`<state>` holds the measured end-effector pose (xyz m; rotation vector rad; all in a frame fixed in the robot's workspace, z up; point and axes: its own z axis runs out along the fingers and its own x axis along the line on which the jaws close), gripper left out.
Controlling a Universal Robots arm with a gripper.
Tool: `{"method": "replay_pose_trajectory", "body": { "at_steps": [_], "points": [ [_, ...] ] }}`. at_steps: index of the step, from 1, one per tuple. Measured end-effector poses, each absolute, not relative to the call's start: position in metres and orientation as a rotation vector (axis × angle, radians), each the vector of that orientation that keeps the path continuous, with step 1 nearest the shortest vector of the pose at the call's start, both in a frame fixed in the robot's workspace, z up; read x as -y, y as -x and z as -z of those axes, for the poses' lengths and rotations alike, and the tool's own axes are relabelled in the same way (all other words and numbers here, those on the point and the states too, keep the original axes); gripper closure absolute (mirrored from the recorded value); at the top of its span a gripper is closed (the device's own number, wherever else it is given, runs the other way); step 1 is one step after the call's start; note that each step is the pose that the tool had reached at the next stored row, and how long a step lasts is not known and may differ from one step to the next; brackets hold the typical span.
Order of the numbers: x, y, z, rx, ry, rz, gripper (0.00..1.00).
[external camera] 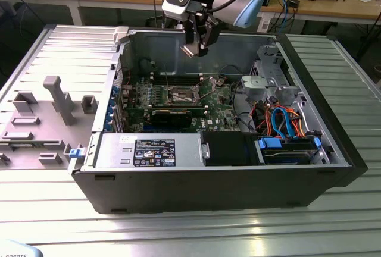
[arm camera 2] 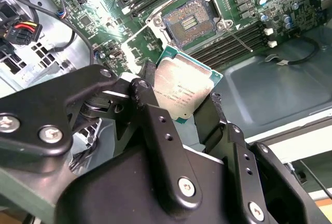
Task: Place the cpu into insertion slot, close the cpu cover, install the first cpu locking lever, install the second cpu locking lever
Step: 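Place the cpu into insertion slot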
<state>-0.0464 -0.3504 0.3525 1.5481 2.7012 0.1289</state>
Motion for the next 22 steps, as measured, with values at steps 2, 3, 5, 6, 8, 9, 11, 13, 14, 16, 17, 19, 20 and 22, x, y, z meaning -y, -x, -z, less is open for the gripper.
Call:
{"method": "replay_pose_trajectory", "body": {
  "at_steps": [2, 3, 5, 6, 8, 9, 11, 13, 14, 16, 17, 19, 20, 22],
  "points": [
    [0.3504, 0.0464, -0.3523, -2.695, -1.558, -0.129, 0.46],
    [0.3504, 0.0465, -0.3522, -2.692, -1.563, -0.129, 0.46],
    [0.3504, 0.0464, -0.3521, -2.686, -1.574, -0.128, 0.46],
    [0.3504, 0.0464, -0.352, -2.683, -1.578, -0.128, 0.46],
    [0.3504, 0.0464, -0.3518, -2.673, -1.593, -0.128, 0.46],
    [0.3504, 0.0464, -0.3517, -2.669, -1.6, -0.128, 0.46],
    [0.3504, 0.0465, -0.3515, -2.663, -1.61, -0.127, 0.46],
    [0.3504, 0.0464, -0.3513, -2.653, -1.625, -0.127, 0.46],
    [0.3504, 0.0464, -0.3513, -2.649, -1.631, -0.127, 0.46],
    [0.3504, 0.0464, -0.3511, -2.639, -1.646, -0.126, 0.46],
    [0.3504, 0.0464, -0.351, -2.629, -1.661, -0.126, 0.46],
    [0.3504, 0.0464, -0.3509, -2.622, -1.671, -0.126, 0.46],
    [0.3504, 0.0464, -0.3509, -2.617, -1.678, -0.126, 0.46],
    [0.3504, 0.0464, -0.3508, -2.612, -1.687, -0.126, 0.46]
  ]
}}
